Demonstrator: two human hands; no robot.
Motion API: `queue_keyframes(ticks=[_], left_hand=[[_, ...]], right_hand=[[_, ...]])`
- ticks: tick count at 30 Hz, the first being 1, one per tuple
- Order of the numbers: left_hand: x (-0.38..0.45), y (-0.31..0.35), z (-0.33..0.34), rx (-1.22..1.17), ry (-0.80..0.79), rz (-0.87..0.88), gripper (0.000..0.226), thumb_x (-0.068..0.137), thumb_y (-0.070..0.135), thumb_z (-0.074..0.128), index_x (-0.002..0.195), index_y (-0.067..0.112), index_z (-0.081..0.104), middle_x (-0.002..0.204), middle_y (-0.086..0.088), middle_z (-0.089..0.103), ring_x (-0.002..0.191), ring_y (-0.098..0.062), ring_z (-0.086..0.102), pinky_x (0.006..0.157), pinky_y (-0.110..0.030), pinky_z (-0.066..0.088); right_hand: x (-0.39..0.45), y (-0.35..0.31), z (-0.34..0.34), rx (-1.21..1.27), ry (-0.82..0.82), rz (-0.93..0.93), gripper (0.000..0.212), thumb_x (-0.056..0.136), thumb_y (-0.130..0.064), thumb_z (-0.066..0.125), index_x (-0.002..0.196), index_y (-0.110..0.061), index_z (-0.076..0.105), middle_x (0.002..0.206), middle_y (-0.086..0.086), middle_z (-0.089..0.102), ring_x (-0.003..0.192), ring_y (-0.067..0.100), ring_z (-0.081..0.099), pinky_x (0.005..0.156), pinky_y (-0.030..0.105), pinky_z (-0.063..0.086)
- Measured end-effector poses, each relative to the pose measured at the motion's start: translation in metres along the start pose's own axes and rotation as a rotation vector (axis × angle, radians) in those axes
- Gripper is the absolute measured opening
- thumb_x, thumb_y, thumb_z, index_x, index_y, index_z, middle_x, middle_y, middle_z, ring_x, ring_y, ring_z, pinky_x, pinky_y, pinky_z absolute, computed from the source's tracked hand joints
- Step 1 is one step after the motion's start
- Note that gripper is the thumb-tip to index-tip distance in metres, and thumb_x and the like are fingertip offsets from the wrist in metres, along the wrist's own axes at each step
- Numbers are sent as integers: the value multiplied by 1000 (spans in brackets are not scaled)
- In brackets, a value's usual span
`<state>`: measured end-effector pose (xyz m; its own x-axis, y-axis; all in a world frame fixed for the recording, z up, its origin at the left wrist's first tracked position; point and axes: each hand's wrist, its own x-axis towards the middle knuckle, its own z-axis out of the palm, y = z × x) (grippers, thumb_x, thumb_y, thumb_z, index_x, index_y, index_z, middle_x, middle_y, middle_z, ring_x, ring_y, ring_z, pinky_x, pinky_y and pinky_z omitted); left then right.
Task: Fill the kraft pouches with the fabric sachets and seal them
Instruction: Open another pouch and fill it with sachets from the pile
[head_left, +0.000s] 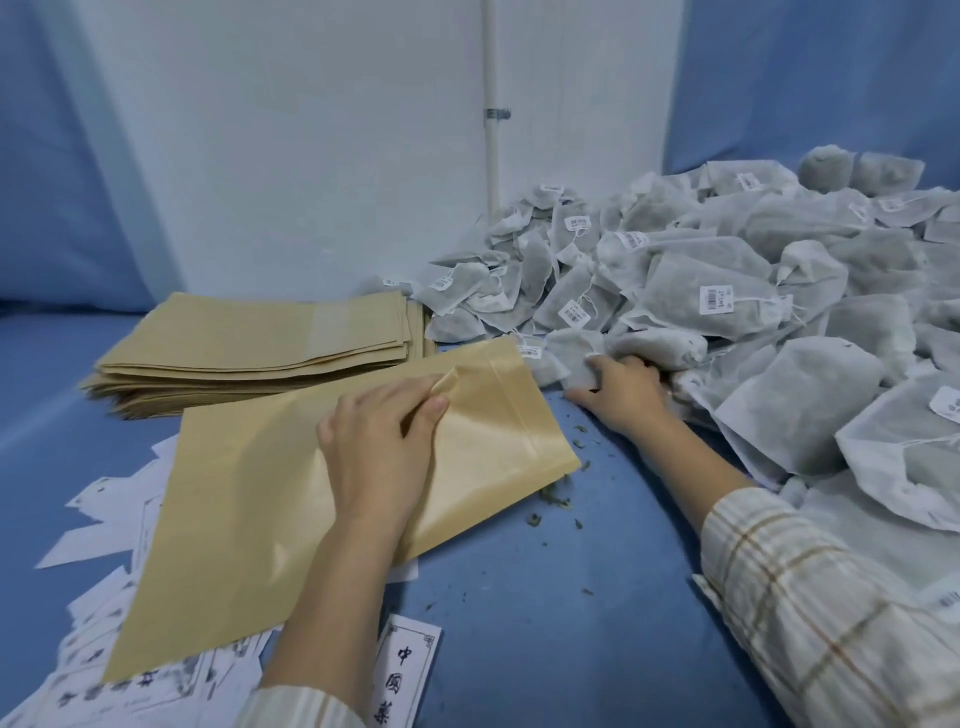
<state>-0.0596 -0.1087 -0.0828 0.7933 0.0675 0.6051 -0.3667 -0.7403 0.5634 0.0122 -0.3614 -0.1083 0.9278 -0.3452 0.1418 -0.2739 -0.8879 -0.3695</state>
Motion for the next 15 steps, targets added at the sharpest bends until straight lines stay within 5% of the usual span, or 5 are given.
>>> queue_keyframes(ticks=[4, 8, 10, 15], left_hand=[[0, -3, -1, 24, -11, -13, 22, 92, 37, 54, 109, 37, 69, 109, 14, 67, 105, -19, 50, 83, -27, 19], [1, -3, -2, 12, 2, -32, 22, 92, 36, 55, 108, 34, 70, 110, 13, 68, 107, -20, 50, 83, -25, 17], [2, -4, -4, 4, 9, -46, 22, 92, 36, 55, 109, 34, 69, 111, 13, 67, 108, -20, 49, 85, -26, 18], [-1, -3, -7, -4, 46, -68, 23, 93, 36, 54, 109, 34, 69, 107, 12, 68, 107, -20, 49, 93, -31, 22]], right_hand=[[-3, 4, 5, 118, 263, 8, 38, 94, -36, 48, 111, -4, 61, 108, 20, 63, 102, 36, 55, 86, 39, 44], [-11, 1, -21, 761, 456, 90, 35, 95, -24, 40, 66, -11, 54, 67, 3, 53, 66, 22, 49, 58, 25, 39], [-19, -4, -34, 1070, 301, 65, 33, 91, -19, 47, 58, -14, 50, 58, -2, 49, 57, 15, 46, 50, 22, 39], [-37, -18, -31, 882, -277, -235, 32, 94, -21, 51, 78, 3, 65, 67, 7, 60, 58, 13, 54, 58, 26, 44]])
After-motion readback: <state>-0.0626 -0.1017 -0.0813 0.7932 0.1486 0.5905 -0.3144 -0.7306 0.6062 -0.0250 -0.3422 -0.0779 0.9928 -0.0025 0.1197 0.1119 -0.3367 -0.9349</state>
